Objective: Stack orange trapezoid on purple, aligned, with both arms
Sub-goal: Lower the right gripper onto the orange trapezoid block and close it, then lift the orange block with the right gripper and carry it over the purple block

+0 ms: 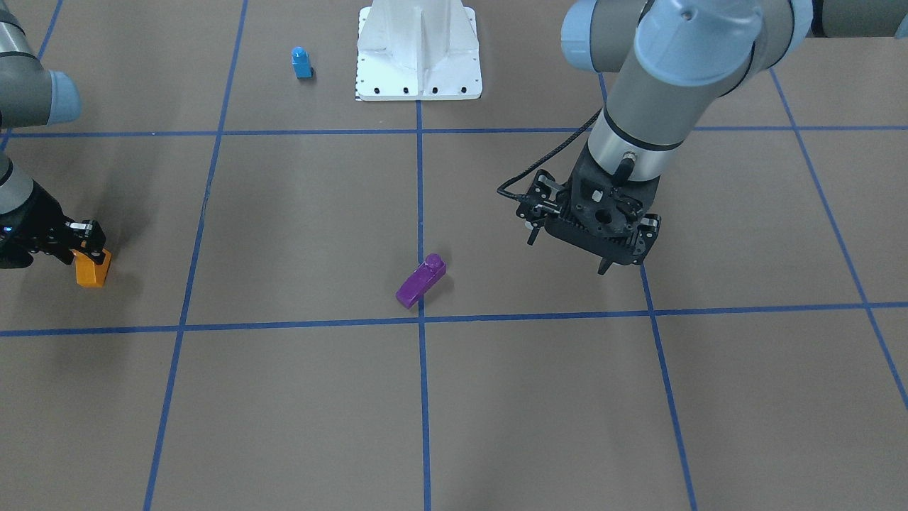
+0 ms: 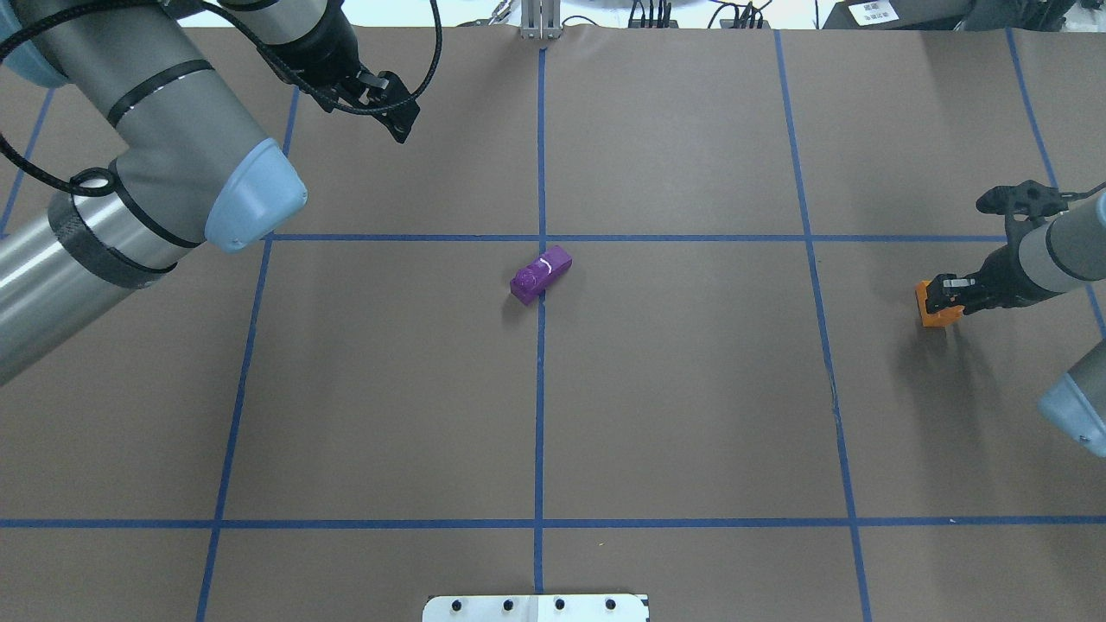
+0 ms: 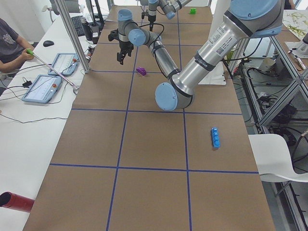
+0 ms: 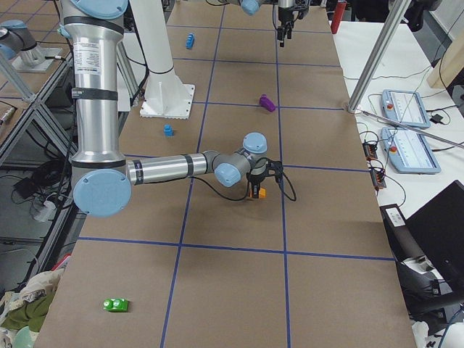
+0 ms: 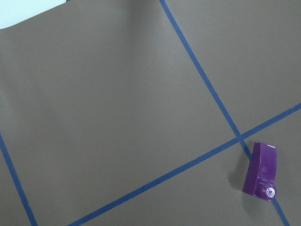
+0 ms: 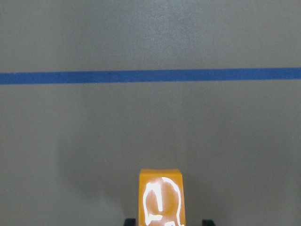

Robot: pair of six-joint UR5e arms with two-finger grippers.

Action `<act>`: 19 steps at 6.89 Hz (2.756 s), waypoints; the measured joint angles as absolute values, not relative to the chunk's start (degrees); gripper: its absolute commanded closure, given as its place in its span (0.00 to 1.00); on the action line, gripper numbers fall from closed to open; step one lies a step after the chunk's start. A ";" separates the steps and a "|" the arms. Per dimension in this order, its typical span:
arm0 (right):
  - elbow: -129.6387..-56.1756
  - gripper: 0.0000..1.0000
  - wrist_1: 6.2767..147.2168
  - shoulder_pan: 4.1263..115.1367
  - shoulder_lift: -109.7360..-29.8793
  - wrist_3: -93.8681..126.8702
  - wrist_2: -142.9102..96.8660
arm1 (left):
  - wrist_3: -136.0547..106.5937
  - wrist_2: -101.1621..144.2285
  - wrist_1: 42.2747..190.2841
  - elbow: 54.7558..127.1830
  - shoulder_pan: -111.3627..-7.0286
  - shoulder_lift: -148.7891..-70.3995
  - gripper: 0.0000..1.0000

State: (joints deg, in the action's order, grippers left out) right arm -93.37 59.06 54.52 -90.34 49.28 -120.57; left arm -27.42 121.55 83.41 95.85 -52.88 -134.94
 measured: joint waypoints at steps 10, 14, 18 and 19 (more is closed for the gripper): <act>-91.77 0.51 58.99 54.52 -89.28 50.03 -123.41 | -27.42 121.61 80.81 97.75 -52.91 -134.91 0.00; -91.86 1.00 59.48 54.70 -89.35 50.03 -124.12 | -27.42 121.90 80.20 98.03 -52.82 -134.99 0.00; -95.70 1.00 67.32 60.22 -84.68 50.79 -129.49 | -26.93 121.91 78.62 98.28 -53.43 -134.89 0.00; -96.25 1.00 73.06 60.41 -79.38 53.39 -129.47 | -24.44 121.75 76.87 97.90 -54.48 -134.80 0.00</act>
